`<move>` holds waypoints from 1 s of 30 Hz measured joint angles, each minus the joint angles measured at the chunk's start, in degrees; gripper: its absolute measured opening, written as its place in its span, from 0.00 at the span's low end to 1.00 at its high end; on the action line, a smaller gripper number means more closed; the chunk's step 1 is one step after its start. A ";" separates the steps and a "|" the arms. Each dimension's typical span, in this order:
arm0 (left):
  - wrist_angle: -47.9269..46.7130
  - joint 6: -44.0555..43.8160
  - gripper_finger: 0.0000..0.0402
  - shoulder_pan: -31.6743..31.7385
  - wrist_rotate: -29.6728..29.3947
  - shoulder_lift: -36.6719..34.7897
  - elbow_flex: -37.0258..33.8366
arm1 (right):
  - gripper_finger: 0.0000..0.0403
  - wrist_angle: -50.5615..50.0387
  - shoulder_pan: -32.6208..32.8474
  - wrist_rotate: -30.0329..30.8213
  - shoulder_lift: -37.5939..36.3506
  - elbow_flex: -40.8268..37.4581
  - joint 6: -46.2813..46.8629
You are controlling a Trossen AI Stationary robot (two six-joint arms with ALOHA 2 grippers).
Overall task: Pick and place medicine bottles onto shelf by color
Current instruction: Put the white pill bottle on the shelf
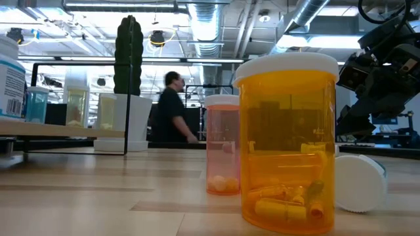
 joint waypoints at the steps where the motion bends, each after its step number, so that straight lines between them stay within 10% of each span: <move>1: -0.03 -0.58 0.44 0.00 0.04 -0.18 0.00 | 0.66 0.00 0.00 0.00 0.00 0.02 0.00; 30: -5.01 -1.59 0.47 0.00 5.54 -10.26 0.31 | 0.66 0.00 0.00 0.00 0.01 0.02 0.00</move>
